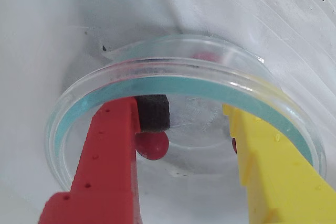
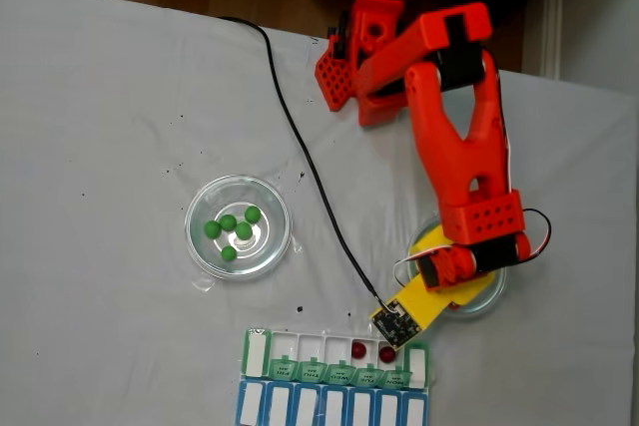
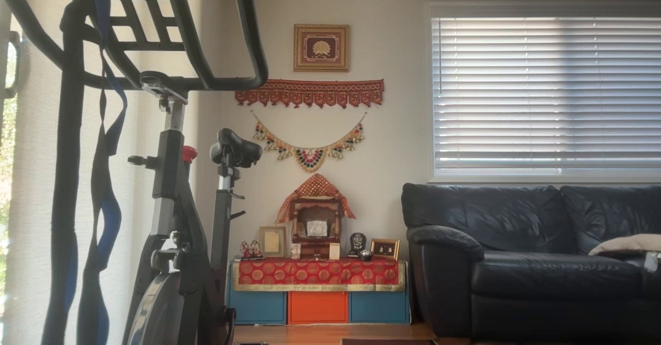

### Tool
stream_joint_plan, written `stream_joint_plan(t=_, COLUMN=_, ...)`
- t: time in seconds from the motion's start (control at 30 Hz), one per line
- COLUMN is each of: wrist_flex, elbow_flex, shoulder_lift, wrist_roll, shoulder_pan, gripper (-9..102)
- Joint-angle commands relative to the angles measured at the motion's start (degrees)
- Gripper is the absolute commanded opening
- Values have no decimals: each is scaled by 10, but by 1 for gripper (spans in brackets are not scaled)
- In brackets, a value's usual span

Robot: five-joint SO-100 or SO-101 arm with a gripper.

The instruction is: Sort medicines into box.

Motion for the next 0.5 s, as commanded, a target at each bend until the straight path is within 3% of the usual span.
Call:
stream_joint_plan(t=0.0, wrist_flex=4, elbow_flex=-32, shoulder_lift=26, wrist_roll=3, shoulder_pan=15, gripper=20)
stream_joint_plan(t=0.47, wrist_flex=6, elbow_flex=-35, shoulder_lift=26, wrist_roll=-5, shoulder_pan=22, gripper=20)
